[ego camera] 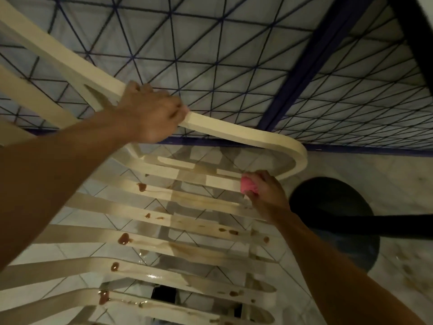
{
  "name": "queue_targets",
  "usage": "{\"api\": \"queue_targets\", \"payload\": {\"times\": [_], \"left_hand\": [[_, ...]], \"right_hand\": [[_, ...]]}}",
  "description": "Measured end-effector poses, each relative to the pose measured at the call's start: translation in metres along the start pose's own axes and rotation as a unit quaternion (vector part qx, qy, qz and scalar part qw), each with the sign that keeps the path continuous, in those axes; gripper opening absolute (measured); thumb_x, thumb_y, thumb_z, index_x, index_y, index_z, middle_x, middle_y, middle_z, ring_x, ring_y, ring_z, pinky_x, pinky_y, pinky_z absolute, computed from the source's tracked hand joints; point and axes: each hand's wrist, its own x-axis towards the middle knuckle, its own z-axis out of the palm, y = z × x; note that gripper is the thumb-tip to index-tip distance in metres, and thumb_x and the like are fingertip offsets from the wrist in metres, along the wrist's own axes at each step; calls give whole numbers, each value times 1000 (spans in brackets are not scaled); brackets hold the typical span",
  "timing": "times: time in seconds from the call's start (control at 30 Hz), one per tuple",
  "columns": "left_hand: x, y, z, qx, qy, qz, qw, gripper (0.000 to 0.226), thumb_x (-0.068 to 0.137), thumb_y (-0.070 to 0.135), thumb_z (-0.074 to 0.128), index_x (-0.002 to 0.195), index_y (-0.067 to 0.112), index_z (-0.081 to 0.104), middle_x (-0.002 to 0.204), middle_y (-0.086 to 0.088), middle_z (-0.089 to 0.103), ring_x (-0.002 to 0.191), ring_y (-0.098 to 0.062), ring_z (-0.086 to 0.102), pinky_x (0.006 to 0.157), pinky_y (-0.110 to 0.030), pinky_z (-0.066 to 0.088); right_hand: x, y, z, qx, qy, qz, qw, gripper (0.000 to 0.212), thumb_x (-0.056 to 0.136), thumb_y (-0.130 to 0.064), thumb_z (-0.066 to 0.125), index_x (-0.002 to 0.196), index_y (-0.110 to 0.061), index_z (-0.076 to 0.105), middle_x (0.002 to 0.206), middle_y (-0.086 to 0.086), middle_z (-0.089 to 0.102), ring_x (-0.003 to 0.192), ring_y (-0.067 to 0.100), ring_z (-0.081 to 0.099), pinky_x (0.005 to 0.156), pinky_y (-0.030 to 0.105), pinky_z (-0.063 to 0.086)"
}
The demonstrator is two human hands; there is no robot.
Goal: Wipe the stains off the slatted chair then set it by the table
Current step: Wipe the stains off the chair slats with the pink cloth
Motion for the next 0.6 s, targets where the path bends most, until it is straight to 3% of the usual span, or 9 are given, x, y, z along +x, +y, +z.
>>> {"api": "queue_targets", "payload": {"times": [0.17, 0.3, 0.43, 0.53, 0.6], "left_hand": [[5, 73, 10, -99, 29, 82, 991, 47, 101, 54, 24, 133, 29, 48, 132, -3, 51, 119, -32, 47, 105, -47, 28], [6, 81, 22, -98, 46, 66, 992, 51, 101, 57, 21, 138, 31, 43, 130, -3, 51, 120, -31, 42, 107, -46, 22], [4, 86, 29, -109, 66, 45, 991, 52, 101, 57, 18, 139, 32, 42, 124, -1, 50, 117, -29, 38, 108, -45, 18], [6, 87, 25, -114, 47, 39, 992, 51, 102, 56, 19, 140, 31, 41, 126, -1, 48, 119, -28, 36, 110, -46, 16], [6, 88, 24, -114, 38, 40, 992, 51, 102, 56, 18, 141, 31, 39, 125, -1, 47, 120, -28, 35, 111, -46, 16]], "right_hand": [[-17, 10, -9, 165, 98, 48, 980, 44, 92, -29, 66, 133, -35, 50, 134, -1, 49, 119, 20, 51, 97, 40, 49], [-38, 23, -13, 274, 92, 73, 955, 45, 91, -27, 67, 130, -40, 50, 130, -4, 49, 108, 14, 57, 70, 24, 58], [-58, 43, -15, 281, 65, 111, 951, 44, 76, -46, 65, 119, -47, 54, 121, -6, 56, 111, 17, 60, 86, 44, 58], [-68, 53, -13, 245, 10, 117, 962, 34, 78, -29, 70, 106, -45, 59, 114, -12, 54, 104, 16, 60, 86, 49, 58], [-70, 57, -7, 217, 4, 111, 970, 42, 82, -12, 72, 109, -41, 58, 114, -13, 47, 106, 15, 56, 87, 45, 58]]}}
